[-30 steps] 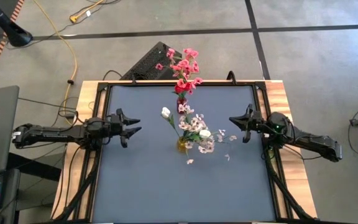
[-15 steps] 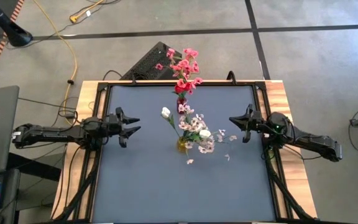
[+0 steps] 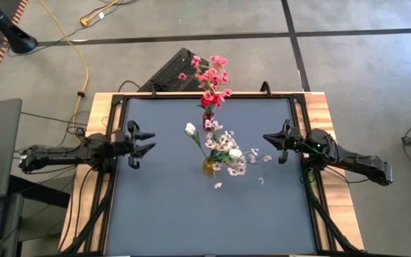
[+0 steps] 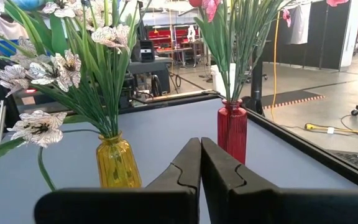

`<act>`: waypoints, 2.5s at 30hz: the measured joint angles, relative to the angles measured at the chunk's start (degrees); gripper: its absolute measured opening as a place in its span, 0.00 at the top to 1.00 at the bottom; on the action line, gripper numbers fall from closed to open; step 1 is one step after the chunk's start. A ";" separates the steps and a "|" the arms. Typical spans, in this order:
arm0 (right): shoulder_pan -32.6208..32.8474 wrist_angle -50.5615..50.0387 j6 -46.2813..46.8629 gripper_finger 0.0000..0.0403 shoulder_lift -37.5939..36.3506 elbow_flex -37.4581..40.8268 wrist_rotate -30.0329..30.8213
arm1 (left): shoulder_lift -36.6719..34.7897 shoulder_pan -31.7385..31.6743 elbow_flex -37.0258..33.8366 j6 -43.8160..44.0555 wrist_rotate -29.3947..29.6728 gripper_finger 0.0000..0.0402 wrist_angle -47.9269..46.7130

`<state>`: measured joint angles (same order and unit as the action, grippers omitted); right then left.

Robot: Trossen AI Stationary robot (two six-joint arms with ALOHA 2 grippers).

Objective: Sort flowers into vase by color
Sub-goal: Return to Home Position

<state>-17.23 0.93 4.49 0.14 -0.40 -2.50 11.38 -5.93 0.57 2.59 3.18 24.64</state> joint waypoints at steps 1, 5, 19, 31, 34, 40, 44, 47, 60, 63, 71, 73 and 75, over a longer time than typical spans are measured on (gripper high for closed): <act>0.00 0.00 0.00 0.91 0.00 0.00 0.00 | -0.26 0.00 -0.01 0.00 -0.74 0.58 0.03; 0.00 0.00 0.00 0.91 0.00 0.00 0.00 | -0.31 0.01 -0.04 0.04 -1.32 0.58 -0.58; 0.00 0.00 0.00 0.91 0.00 0.02 -0.02 | -0.26 0.00 -0.10 0.17 -1.31 0.58 -8.39; 0.00 0.00 0.02 0.91 0.01 0.02 -0.02 | 0.20 0.00 -0.15 0.20 -1.66 0.58 -23.16; 0.00 -0.02 0.00 0.91 0.00 0.02 -0.02 | 0.52 0.02 -0.15 0.20 -1.82 0.58 -22.90; 0.00 -0.02 0.02 0.91 0.00 0.02 -0.02 | 0.61 0.00 -0.17 0.20 -1.81 0.58 -22.88; 0.00 -0.02 0.02 0.91 0.00 0.02 -0.02 | 0.61 0.02 -0.19 0.20 -1.79 0.58 -22.88; 0.00 -0.02 0.02 0.91 0.02 0.02 -0.02 | 0.61 0.01 -0.19 0.20 -1.77 0.58 -22.87; 0.00 -0.02 0.02 0.91 0.00 0.03 -0.02 | 0.61 0.01 -0.19 0.20 -1.71 0.58 -22.86; -0.02 -0.02 0.02 0.91 0.00 0.04 -0.02 | 0.61 0.00 -0.19 0.19 -1.72 0.58 -22.88; -0.01 -0.02 0.02 0.91 0.00 0.04 -0.02 | 0.61 0.01 -0.19 0.20 -1.72 0.58 -22.87; -0.02 -0.02 0.02 0.91 0.01 0.04 -0.02 | 0.61 0.00 -0.19 0.20 -1.72 0.58 -22.86; -0.01 -0.02 0.01 0.91 0.01 0.04 -0.02 | 0.61 0.02 -0.19 0.20 -1.72 0.58 -22.86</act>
<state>-17.25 0.91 4.50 0.16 -0.36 -2.52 11.99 -5.91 0.38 2.79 1.45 1.78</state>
